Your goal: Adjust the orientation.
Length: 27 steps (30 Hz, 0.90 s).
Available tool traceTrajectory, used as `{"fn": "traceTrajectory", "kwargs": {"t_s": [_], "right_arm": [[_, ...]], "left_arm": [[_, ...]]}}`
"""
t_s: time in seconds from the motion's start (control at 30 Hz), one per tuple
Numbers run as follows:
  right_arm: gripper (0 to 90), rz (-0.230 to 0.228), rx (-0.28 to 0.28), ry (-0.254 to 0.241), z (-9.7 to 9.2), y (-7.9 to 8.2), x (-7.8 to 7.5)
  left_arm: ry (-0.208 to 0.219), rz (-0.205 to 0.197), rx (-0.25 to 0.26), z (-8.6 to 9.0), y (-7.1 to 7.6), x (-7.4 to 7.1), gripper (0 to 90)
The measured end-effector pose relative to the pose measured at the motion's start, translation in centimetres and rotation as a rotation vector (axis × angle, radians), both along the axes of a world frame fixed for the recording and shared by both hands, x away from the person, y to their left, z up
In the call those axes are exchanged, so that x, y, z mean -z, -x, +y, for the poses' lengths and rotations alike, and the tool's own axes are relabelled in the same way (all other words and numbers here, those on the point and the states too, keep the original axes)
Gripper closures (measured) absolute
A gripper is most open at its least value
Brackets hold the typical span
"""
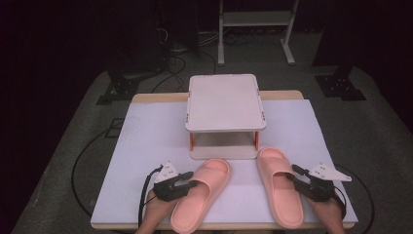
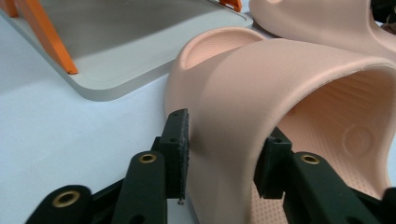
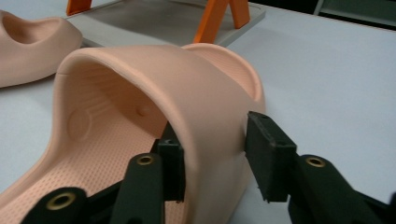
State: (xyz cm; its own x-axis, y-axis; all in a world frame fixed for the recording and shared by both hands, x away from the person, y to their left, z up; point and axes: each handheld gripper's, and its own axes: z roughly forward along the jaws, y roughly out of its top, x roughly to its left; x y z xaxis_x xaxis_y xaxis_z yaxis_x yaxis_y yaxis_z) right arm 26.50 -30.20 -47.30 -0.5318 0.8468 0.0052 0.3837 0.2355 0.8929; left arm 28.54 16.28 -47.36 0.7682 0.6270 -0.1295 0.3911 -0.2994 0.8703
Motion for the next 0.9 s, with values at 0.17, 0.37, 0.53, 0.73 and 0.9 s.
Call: {"fn": "traceTrajectory", "kwargs": {"t_s": [0.17,0.37,0.53,0.73,0.9], "right_arm": [[66.8,0.003,-0.013,0.003,0.2,0.1,-0.1],[71.3,0.016,-0.029,0.007,0.2,0.3,-0.3],[74.6,0.021,-0.047,0.009,0.3,0.5,-0.4],[76.3,0.016,-0.064,0.005,0.6,0.7,-0.6],[76.9,0.01,-0.072,-0.013,0.7,1.0,-0.8]], "left_arm": [[0.002,-0.011,-0.015,0.3,0.0,-0.1,66.1],[-0.001,-0.025,-0.048,0.7,0.1,-0.3,69.9],[0.016,-0.031,-0.065,0.8,0.2,-0.4,72.1],[0.021,-0.03,-0.087,1.1,0.2,-0.5,73.8],[0.04,-0.028,-0.088,1.4,0.3,-0.8,74.2]]}}
